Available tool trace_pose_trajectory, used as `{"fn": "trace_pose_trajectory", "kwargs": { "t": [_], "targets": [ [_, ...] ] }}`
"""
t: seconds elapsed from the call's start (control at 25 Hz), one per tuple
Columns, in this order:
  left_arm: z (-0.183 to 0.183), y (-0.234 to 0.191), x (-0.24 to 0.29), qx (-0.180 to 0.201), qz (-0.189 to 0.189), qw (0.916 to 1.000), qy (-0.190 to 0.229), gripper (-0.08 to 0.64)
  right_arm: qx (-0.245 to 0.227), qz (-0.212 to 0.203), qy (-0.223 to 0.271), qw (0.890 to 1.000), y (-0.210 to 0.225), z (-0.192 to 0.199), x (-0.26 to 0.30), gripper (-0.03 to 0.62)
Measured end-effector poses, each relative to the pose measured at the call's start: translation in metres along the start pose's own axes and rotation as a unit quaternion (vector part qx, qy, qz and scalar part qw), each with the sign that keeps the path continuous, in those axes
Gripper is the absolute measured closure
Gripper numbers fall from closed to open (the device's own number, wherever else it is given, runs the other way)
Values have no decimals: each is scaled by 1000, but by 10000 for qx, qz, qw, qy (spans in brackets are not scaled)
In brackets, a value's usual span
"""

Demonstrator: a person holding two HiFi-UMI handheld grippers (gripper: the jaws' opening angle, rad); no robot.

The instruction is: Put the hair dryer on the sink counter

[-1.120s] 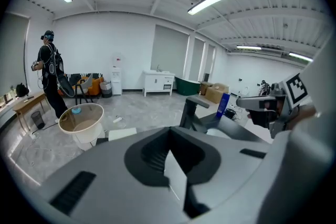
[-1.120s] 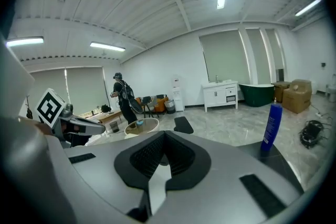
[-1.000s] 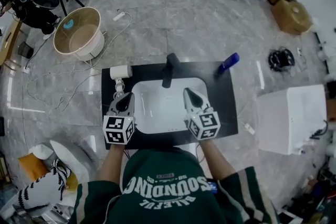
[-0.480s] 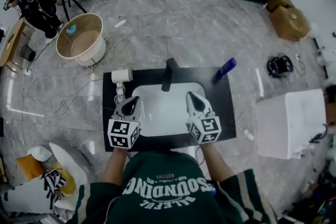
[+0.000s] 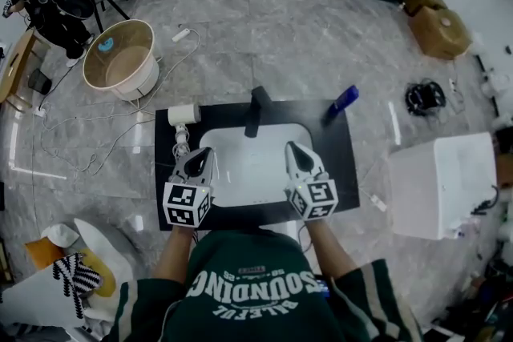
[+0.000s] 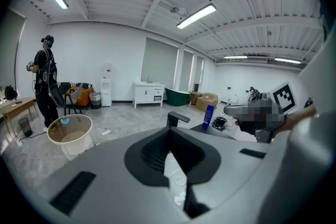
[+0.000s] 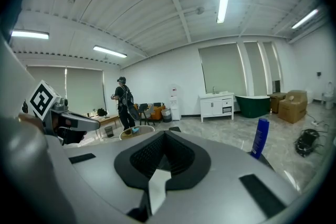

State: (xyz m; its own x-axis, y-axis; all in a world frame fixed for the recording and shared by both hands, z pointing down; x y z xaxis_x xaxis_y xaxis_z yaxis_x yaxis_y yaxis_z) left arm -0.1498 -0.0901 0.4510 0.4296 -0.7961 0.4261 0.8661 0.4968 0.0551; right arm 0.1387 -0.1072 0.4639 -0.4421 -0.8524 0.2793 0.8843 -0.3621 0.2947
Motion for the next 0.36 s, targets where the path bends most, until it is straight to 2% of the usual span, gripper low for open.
{"fn": "trace_pose_trajectory", "kwargs": {
  "t": [0.36],
  "targets": [
    [2, -6, 2, -96, 32, 9999, -17, 558, 4, 55, -39, 10000, -4, 0, 1, 592]
  ]
}}
Point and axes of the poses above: the fingertips, and each gripper's own axes: x forward along the fingers, y to its right, z out of its underside, the point moved 9 cm from there along -x, backward along the fingers, and after that the axes turned 11 degrees about x, right-handed, at the moved point
